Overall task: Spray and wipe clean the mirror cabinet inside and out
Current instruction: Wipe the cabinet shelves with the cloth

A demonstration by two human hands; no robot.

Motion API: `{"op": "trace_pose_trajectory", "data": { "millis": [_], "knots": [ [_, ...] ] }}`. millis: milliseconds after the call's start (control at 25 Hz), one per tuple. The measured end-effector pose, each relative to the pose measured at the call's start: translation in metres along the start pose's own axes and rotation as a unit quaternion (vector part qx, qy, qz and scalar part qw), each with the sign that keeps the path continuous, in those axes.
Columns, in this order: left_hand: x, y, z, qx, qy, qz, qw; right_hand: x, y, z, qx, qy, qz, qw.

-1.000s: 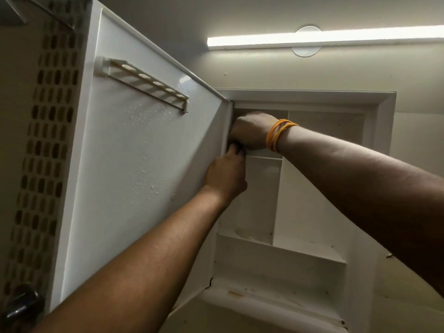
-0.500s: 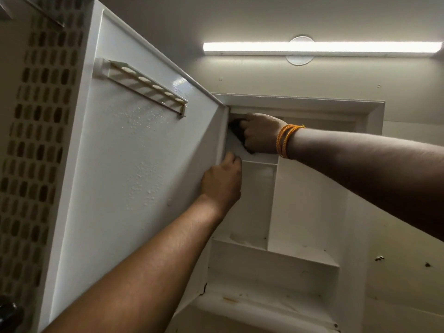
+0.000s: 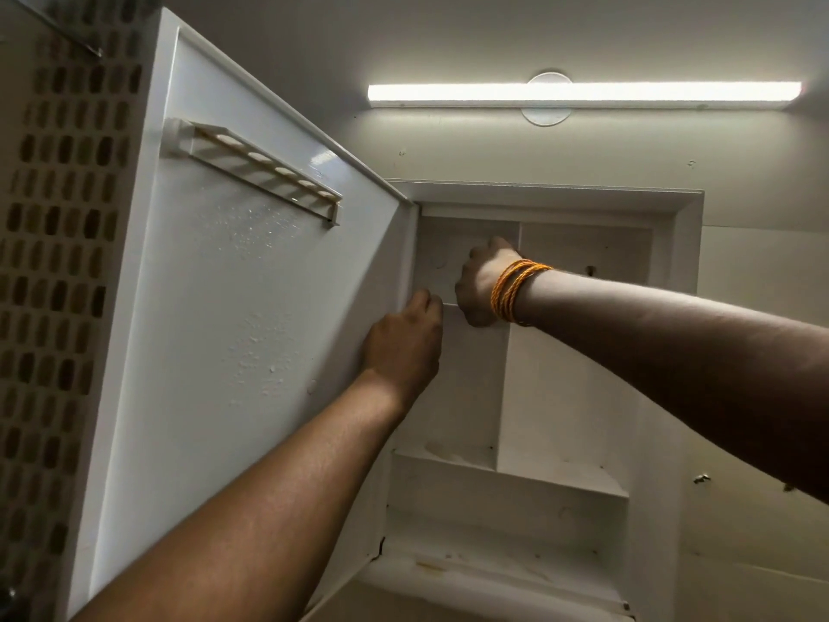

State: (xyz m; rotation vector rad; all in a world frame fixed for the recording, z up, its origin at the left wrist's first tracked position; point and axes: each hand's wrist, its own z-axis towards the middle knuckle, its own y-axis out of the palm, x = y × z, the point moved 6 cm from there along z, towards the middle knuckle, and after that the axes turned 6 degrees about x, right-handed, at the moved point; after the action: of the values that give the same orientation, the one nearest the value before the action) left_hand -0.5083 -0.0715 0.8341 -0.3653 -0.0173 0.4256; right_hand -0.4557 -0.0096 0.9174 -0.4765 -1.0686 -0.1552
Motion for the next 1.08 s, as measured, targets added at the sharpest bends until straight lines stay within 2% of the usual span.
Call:
{"op": "trace_pose_trajectory", "data": {
  "millis": [120,200,280,360,520,560,680,720,760,920,1080],
  "knots": [
    [-0.001,0.003,0.0,-0.008,-0.008,-0.033,0.999,0.001,-0.007,-0.003,0.019,0.017,0.074,0.997],
    [0.0,0.003,0.0,-0.015,-0.021,-0.049,0.998,0.007,-0.014,0.0,0.112,0.075,0.146,0.98],
    [0.001,0.002,-0.001,-0.018,-0.032,-0.049,0.998,0.006,-0.023,-0.003,0.213,0.14,0.168,0.952],
    [0.001,0.001,-0.002,-0.019,-0.037,-0.051,0.998,-0.003,-0.023,-0.002,0.268,0.167,0.181,0.931],
    [0.001,0.0,-0.002,-0.011,-0.04,-0.051,0.998,0.007,-0.002,0.01,0.244,0.221,0.31,0.892],
    [0.001,0.001,-0.002,-0.008,-0.042,-0.052,0.998,0.012,0.003,0.012,0.236,0.25,0.355,0.869],
    [0.0,0.004,0.0,-0.002,-0.049,-0.075,0.996,0.021,0.019,0.012,0.247,0.364,0.521,0.731],
    [0.0,0.005,-0.001,0.002,-0.049,-0.087,0.995,0.019,0.017,0.012,0.252,0.386,0.533,0.71],
    [-0.001,0.007,-0.001,0.005,-0.05,-0.099,0.994,0.015,0.012,0.014,0.252,0.391,0.53,0.709],
    [-0.004,0.012,-0.002,0.01,-0.062,-0.137,0.989,-0.002,-0.013,0.028,0.255,0.323,0.479,0.775],
    [-0.002,0.015,-0.002,0.013,-0.065,-0.121,0.99,0.001,-0.003,0.035,0.298,0.283,0.514,0.753]
  ]
}}
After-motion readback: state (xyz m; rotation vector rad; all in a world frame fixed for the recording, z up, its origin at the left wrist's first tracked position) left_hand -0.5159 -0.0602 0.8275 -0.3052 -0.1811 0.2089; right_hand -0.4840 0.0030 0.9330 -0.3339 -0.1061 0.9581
